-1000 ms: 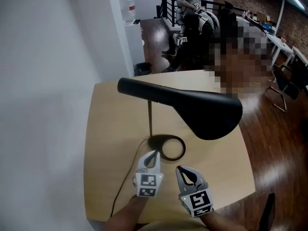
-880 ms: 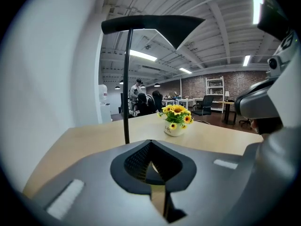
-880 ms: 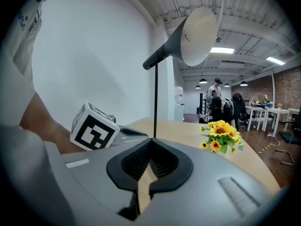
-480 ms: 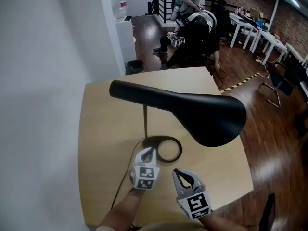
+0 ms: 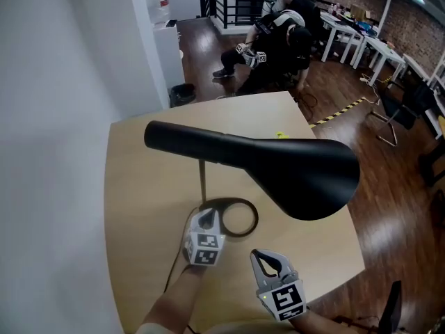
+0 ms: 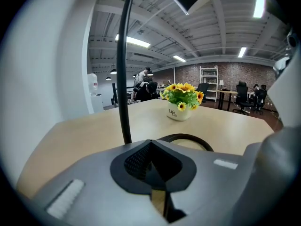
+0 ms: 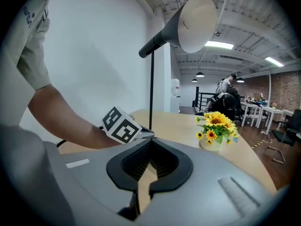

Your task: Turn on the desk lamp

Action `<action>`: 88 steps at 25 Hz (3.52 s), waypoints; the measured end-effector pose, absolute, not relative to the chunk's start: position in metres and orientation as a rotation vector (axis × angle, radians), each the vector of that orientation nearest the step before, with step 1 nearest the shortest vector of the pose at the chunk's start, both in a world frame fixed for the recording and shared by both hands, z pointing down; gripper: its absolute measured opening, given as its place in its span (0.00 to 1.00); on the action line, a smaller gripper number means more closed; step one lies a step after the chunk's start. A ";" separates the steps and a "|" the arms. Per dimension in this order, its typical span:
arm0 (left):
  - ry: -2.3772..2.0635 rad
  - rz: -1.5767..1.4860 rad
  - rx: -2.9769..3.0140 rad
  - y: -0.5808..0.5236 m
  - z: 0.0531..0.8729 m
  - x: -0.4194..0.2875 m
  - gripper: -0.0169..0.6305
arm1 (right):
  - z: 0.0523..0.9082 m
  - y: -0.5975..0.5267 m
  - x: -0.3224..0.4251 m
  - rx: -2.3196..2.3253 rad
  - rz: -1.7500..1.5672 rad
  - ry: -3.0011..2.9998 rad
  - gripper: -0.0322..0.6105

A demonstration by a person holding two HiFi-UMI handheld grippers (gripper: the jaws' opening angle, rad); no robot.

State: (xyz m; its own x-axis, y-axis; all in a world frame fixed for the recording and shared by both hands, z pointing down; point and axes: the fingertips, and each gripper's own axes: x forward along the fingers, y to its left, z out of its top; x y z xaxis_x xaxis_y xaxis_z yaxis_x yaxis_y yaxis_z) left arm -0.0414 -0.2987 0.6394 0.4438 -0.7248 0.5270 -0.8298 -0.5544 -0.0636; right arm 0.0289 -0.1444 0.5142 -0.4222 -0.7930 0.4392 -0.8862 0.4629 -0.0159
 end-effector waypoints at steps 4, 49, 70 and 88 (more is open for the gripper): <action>-1.338 0.779 2.482 -0.304 0.651 -0.039 0.02 | 0.518 -0.146 0.032 1.431 0.364 -2.322 0.05; -1.299 0.804 2.460 -0.312 0.668 -0.041 0.02 | 0.525 -0.143 0.029 1.434 0.416 -2.292 0.05; -1.385 0.555 2.540 -0.267 0.582 -0.034 0.02 | 0.519 -0.152 0.035 1.512 0.432 -2.298 0.05; -1.412 0.320 2.597 -0.152 0.476 -0.053 0.02 | 0.497 -0.137 0.030 1.643 0.417 -2.311 0.05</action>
State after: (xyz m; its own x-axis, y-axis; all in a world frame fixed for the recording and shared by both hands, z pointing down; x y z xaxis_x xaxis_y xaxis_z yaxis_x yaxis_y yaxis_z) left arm -0.0533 -0.1525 0.4758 0.5290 -0.8057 0.2665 -0.8418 -0.5379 0.0448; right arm 0.0304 -0.1371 0.4969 -0.3174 -0.8677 0.3826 -0.9467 0.3135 -0.0745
